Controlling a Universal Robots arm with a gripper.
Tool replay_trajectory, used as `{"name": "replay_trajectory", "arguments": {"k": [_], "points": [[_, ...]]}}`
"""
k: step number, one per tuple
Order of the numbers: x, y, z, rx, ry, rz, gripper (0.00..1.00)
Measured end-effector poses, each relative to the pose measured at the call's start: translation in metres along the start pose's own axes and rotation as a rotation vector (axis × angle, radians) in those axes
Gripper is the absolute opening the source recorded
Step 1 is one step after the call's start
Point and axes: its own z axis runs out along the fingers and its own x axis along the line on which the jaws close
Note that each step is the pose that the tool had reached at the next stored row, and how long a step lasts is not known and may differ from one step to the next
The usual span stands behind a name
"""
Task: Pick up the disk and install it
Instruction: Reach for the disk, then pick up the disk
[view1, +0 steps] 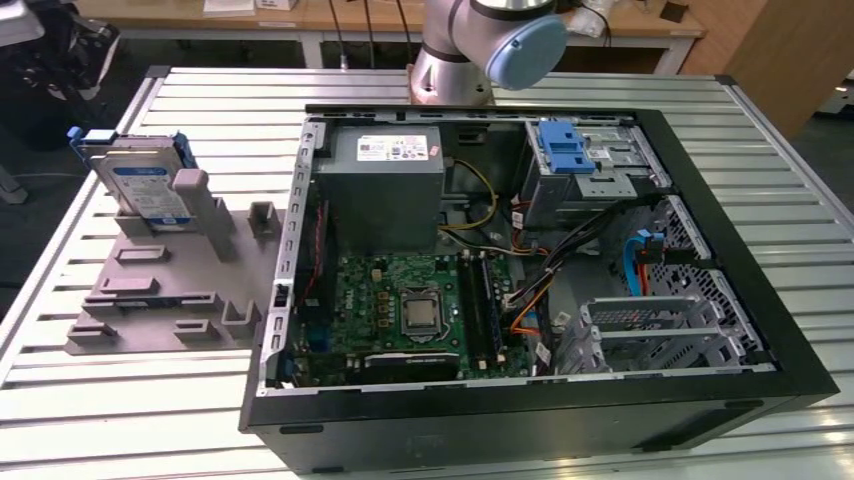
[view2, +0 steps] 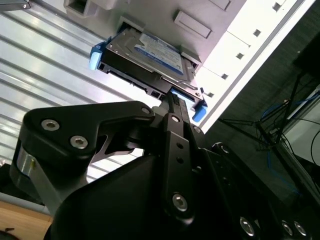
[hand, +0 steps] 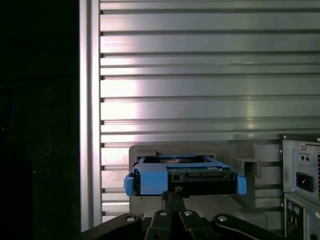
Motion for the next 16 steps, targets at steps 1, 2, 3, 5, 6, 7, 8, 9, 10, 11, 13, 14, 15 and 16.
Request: {"name": "replay_trajectory", "arguments": {"k": [1,2,3,5,6,7,8,9,10,11,13,14,15,16], "points": [[0.0004,0.0,0.0,0.0,-0.0001,0.0,0.11],[0.0004,0.0,0.0,0.0,0.0,0.0,0.11],[0.0005,0.0,0.0,0.0,0.0,0.0,0.11],[0.0006,0.0,0.0,0.0,0.0,0.0,0.11],[0.0007,0.0,0.0,0.0,0.0,0.0,0.11],[0.0007,0.0,0.0,0.0,0.0,0.0,0.11],[0.0008,0.0,0.0,0.0,0.0,0.0,0.11],[0.0008,0.0,0.0,0.0,0.0,0.0,0.11],[0.0008,0.0,0.0,-0.0001,-0.0001,0.0,0.11],[0.0008,0.0,0.0,-0.0001,0.0,-0.001,0.11],[0.0008,0.0,0.0,-0.0001,0.0003,-0.006,0.11],[0.0009,0.0,0.0,-0.0001,0.0004,-0.009,0.11],[0.0009,0.0,0.0,-0.0002,0.0004,-0.012,0.11],[0.001,0.0,0.0,-0.0002,0.0007,-0.016,0.11]]}}
